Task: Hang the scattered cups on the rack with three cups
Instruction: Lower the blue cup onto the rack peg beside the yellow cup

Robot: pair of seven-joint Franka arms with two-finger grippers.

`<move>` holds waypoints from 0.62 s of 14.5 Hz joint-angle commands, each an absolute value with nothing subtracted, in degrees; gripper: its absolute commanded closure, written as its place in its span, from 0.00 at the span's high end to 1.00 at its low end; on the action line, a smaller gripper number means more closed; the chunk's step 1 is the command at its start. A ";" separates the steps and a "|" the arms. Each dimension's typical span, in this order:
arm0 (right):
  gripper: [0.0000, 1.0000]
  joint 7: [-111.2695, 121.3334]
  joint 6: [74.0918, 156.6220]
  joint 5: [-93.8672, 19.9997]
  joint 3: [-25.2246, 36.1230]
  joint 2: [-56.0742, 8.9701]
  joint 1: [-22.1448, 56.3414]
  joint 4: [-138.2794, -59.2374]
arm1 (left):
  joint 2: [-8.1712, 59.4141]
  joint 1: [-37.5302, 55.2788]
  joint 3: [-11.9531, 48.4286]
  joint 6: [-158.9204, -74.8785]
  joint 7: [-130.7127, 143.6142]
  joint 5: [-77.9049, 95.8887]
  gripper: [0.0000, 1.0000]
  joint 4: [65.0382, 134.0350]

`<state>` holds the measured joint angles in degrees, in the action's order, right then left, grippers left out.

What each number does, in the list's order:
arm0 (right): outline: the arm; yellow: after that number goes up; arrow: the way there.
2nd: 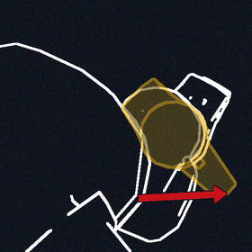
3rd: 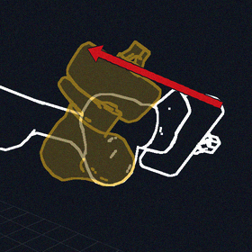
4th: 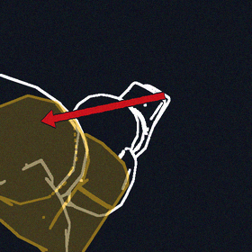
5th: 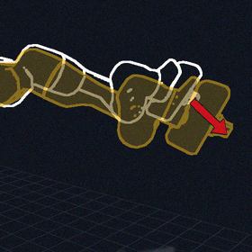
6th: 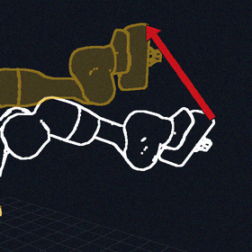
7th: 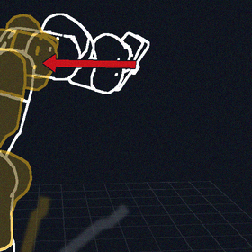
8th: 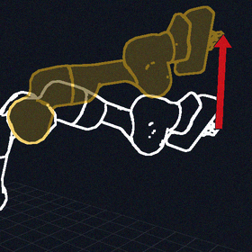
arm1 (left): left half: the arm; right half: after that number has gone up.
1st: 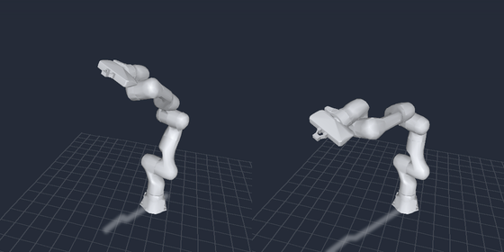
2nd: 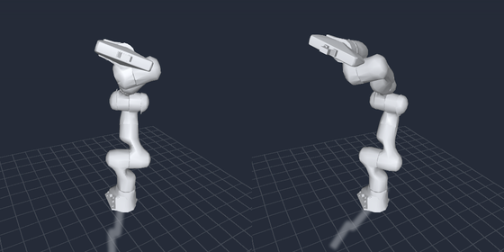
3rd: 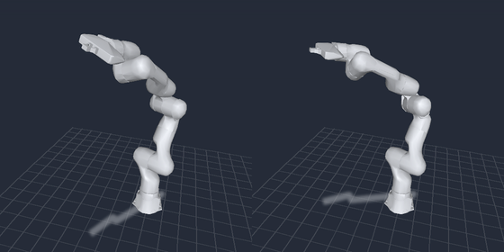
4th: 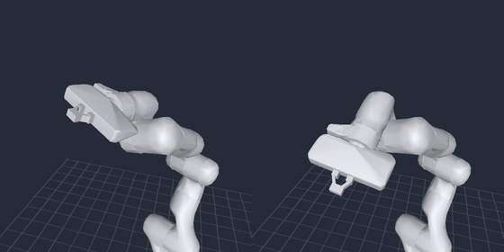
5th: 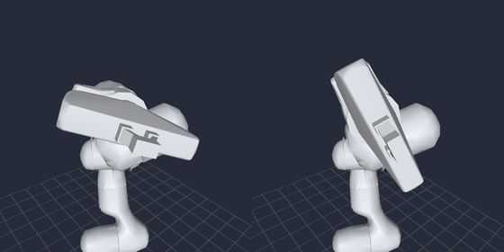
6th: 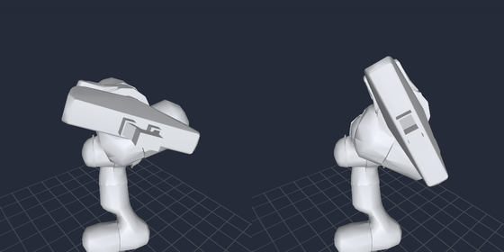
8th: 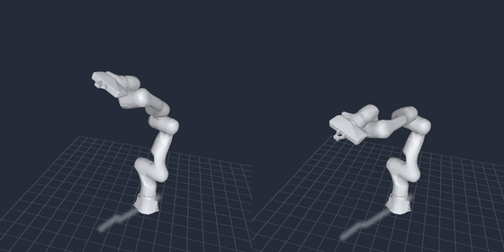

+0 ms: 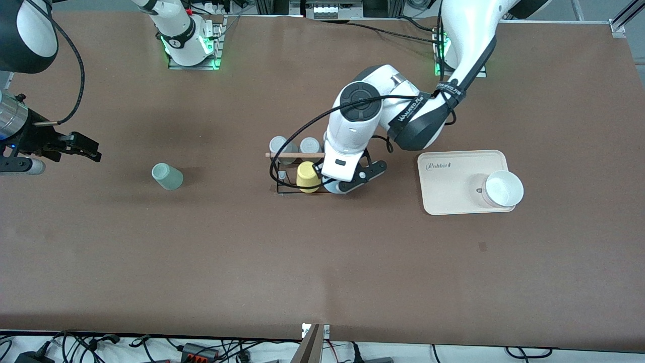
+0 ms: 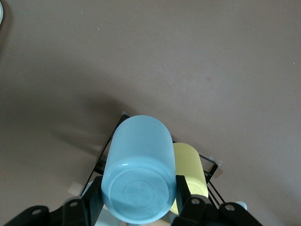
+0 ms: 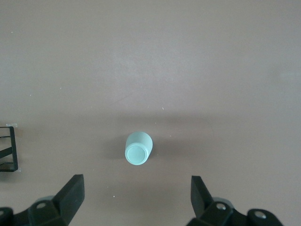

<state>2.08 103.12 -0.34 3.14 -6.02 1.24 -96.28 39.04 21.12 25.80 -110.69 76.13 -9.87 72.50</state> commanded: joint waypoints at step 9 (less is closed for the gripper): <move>1.00 2.11 103.54 -0.09 3.08 -7.56 1.41 -96.15 | 41.57 23.03 25.05 -109.33 77.34 -11.51 0.49 72.15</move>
